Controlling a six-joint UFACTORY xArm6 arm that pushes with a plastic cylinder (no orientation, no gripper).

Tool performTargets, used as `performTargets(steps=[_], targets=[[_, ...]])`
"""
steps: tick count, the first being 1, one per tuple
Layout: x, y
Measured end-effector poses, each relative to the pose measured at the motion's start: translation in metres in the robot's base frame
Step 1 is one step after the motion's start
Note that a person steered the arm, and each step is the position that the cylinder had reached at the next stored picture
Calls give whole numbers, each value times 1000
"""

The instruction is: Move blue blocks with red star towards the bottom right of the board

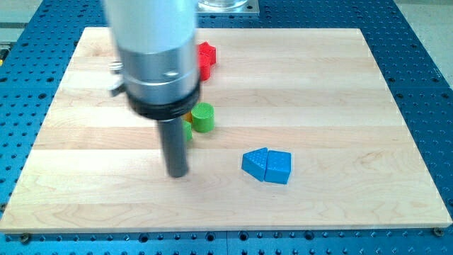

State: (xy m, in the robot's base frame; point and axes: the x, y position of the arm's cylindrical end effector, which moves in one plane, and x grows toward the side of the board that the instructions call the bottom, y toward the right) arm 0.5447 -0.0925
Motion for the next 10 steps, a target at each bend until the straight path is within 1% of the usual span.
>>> performTargets(steps=[1, 3, 4, 5, 6, 7, 9, 10], targets=[[-24, -9], [-196, -41], [-269, -41], [-315, -41], [-344, -19], [-351, 3], [-351, 8], [-341, 11]])
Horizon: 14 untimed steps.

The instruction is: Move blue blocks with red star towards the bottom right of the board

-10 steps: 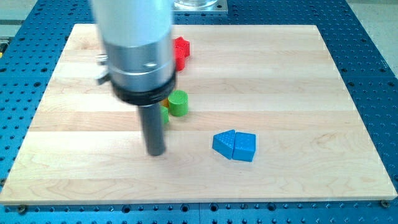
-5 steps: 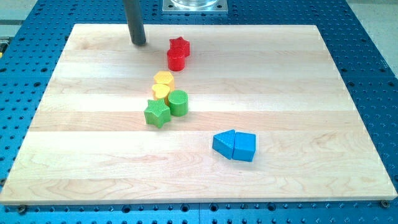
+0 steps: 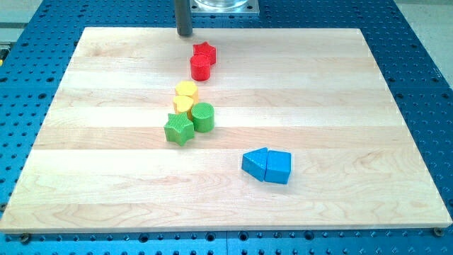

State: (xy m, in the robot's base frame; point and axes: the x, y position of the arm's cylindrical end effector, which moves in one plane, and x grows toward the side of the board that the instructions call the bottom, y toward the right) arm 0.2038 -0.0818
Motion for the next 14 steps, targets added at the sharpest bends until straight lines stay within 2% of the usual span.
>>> performTargets(steps=[2, 3, 4, 6, 7, 8, 10, 11, 12, 14], targets=[[65, 14], [106, 44], [157, 104], [122, 140], [221, 158], [288, 191], [214, 198], [233, 262], [216, 299], [308, 313]])
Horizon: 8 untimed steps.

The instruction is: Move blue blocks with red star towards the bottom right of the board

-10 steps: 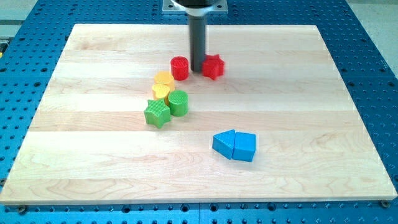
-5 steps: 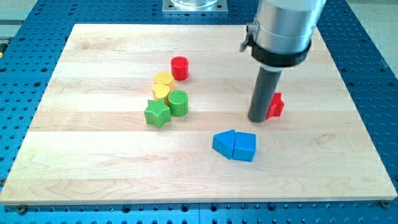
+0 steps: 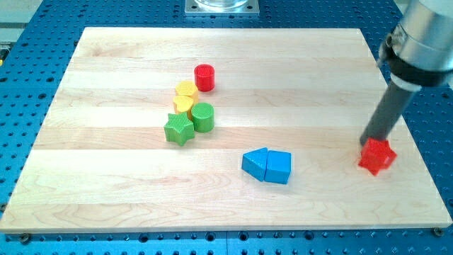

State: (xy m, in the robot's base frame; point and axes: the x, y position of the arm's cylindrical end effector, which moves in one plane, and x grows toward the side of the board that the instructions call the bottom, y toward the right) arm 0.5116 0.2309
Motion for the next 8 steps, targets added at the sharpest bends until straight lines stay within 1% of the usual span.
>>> performTargets(steps=[2, 3, 4, 5, 6, 7, 8], targets=[[25, 0], [16, -9], [-41, -44], [-40, -142], [-19, -181], [35, -191], [30, -234]])
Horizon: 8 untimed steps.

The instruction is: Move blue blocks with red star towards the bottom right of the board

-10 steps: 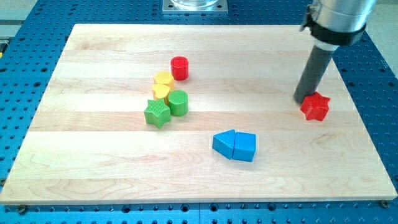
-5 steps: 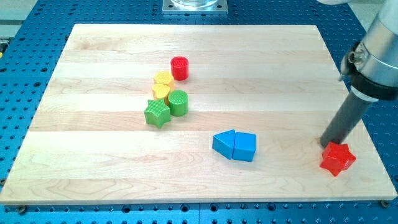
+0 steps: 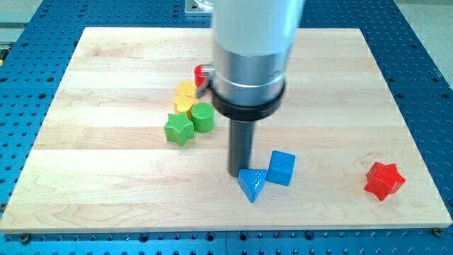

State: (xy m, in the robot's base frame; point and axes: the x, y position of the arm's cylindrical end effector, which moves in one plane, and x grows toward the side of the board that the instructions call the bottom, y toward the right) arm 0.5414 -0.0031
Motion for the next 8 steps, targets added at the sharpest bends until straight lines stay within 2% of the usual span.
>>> performTargets(steps=[1, 3, 4, 6, 7, 8], targets=[[32, -42], [52, 47], [35, 62], [10, -7], [-3, 53], [-12, 75]])
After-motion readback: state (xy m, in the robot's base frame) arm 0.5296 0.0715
